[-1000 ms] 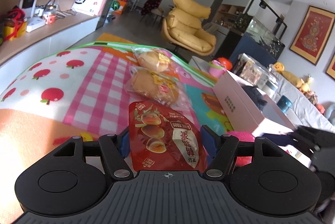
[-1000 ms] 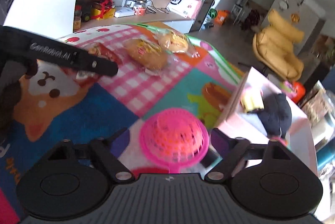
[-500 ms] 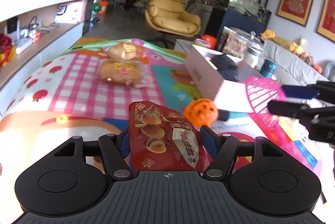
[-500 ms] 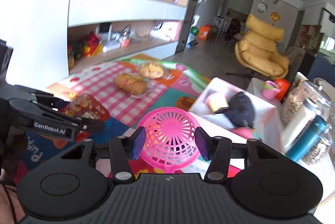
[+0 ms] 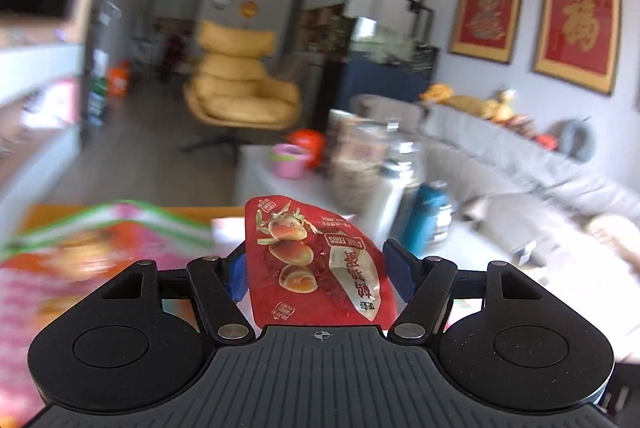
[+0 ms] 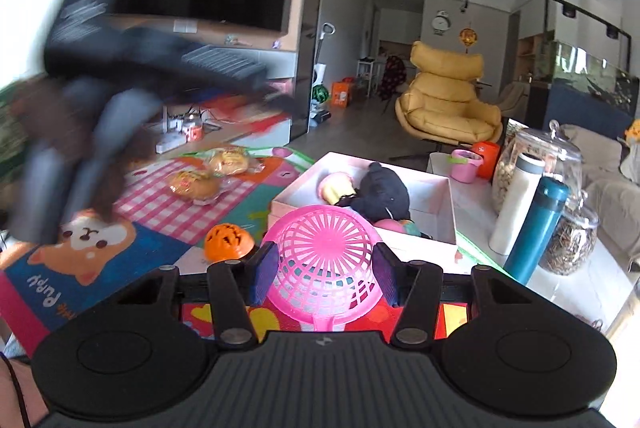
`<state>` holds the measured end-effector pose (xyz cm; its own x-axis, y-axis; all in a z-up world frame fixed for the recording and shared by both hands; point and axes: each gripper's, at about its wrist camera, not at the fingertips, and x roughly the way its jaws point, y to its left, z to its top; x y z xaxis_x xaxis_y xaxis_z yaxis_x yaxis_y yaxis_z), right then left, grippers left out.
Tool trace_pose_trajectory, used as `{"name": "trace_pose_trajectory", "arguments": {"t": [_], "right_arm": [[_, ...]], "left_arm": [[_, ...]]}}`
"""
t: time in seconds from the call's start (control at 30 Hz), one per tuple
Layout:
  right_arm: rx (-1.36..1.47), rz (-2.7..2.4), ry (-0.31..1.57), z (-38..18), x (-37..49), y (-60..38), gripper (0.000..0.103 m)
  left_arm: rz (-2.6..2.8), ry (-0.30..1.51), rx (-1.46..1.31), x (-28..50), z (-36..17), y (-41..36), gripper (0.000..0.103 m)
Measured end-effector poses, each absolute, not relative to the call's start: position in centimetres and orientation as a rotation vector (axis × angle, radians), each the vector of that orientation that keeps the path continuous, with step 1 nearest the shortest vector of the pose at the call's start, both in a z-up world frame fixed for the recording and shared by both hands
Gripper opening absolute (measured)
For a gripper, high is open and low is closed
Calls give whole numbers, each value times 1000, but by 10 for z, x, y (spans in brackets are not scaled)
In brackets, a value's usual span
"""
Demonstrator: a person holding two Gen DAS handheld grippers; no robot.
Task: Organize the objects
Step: 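Carry the snack bag and pink basket over the pink box with both tools, then release the snack bag into the box with the left tool while the right tool releases the basket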
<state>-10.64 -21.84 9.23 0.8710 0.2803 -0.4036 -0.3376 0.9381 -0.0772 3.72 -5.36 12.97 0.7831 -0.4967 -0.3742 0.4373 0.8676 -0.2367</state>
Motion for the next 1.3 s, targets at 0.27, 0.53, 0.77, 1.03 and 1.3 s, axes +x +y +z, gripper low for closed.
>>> {"name": "trace_pose_trajectory", "arguments": {"t": [0.27, 0.53, 0.77, 1.03, 1.3], "right_arm": [[-74, 276, 420, 89, -80, -248, 52], [9, 257, 435, 132, -4, -278, 52], [8, 260, 461, 164, 49, -280, 52], [73, 54, 523, 158, 115, -253, 65], [104, -79, 590, 125, 37, -232, 75]], "left_arm": [[-458, 537, -109, 111, 72, -93, 72], [-480, 565, 201, 109, 56, -105, 70], [-411, 434, -151, 108, 90, -71, 68], [-362, 417, -212, 63, 104, 37, 68], [-433, 495, -261, 46, 95, 144, 68]]}}
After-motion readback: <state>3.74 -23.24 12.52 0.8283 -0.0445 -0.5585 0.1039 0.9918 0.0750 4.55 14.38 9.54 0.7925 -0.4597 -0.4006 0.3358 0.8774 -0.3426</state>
